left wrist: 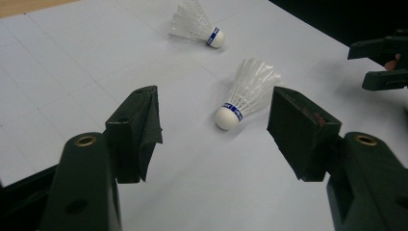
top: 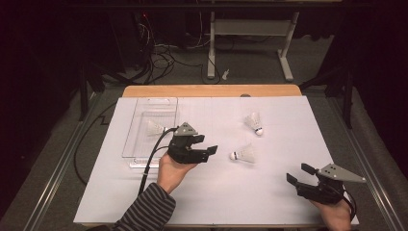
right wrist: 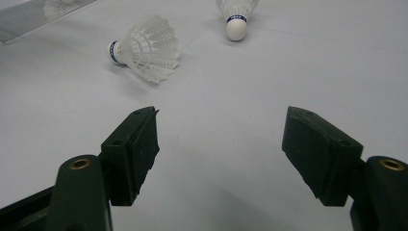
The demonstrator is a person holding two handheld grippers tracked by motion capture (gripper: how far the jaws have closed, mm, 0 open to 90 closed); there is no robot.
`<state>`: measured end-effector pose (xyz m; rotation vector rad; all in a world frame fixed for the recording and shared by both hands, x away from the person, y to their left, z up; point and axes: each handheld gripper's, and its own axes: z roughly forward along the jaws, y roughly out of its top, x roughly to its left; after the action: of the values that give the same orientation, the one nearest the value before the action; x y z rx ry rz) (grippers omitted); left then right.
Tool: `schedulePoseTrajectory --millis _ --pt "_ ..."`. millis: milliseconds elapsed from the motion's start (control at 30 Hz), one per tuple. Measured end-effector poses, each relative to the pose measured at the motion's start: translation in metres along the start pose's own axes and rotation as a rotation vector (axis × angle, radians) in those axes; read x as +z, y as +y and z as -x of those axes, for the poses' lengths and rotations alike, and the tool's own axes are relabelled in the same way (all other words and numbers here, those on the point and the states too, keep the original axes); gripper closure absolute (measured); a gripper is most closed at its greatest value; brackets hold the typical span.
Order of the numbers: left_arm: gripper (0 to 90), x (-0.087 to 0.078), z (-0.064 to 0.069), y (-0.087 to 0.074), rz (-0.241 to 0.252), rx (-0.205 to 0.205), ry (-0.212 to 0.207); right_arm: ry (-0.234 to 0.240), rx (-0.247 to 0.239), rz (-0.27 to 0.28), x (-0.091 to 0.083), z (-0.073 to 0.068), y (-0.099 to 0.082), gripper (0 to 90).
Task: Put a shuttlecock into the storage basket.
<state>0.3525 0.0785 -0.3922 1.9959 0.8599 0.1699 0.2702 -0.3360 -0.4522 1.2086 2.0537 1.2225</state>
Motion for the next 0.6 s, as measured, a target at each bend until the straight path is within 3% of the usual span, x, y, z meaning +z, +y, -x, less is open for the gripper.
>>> schedulePoseTrajectory --millis 600 --pt "36.2 0.022 0.011 0.015 -0.029 0.036 -0.029 0.001 0.000 -0.001 0.000 0.000 0.000 29.1"
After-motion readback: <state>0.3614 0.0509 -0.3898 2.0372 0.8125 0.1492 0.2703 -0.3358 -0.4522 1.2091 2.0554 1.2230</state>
